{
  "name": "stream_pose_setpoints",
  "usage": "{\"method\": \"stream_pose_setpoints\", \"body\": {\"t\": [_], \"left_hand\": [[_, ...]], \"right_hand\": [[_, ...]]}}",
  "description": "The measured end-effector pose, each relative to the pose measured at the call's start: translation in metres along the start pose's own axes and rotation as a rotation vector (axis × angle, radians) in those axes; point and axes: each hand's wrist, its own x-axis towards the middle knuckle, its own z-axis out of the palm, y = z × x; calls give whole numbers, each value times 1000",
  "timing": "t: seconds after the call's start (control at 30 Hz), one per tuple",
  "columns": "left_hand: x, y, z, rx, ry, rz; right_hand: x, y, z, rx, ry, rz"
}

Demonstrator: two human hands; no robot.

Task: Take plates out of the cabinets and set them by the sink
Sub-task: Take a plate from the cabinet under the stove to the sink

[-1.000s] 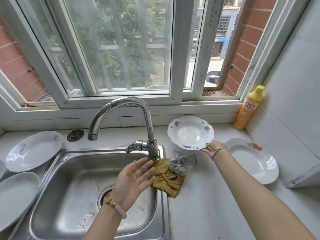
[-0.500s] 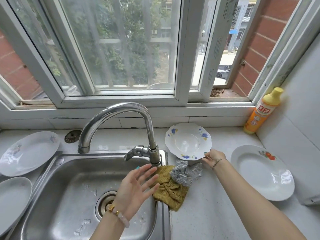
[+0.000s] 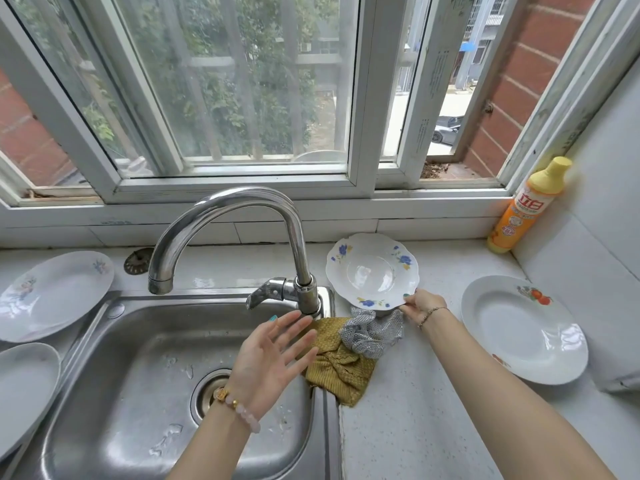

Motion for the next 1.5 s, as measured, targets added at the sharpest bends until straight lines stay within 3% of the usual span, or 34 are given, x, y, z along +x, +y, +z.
{"method": "stream_pose_setpoints", "body": {"t": [0.33, 0.6, 0.93, 1.17, 1.5], "left_hand": [[-1, 0, 4, 7, -17, 14], [-3, 0, 6, 21, -24, 27], [-14, -24, 21, 88, -99, -23], [-25, -59, 43, 171, -146, -96], [-40, -74, 35, 174, -130, -100]], "right_hand": [[24, 10, 3, 53, -52, 14], [7, 12, -7, 242, -105, -2], [-50, 36, -107, 449, -158, 38], [-62, 43, -159, 597, -3, -67], [-54, 29, -177, 512, 173, -147]]}}
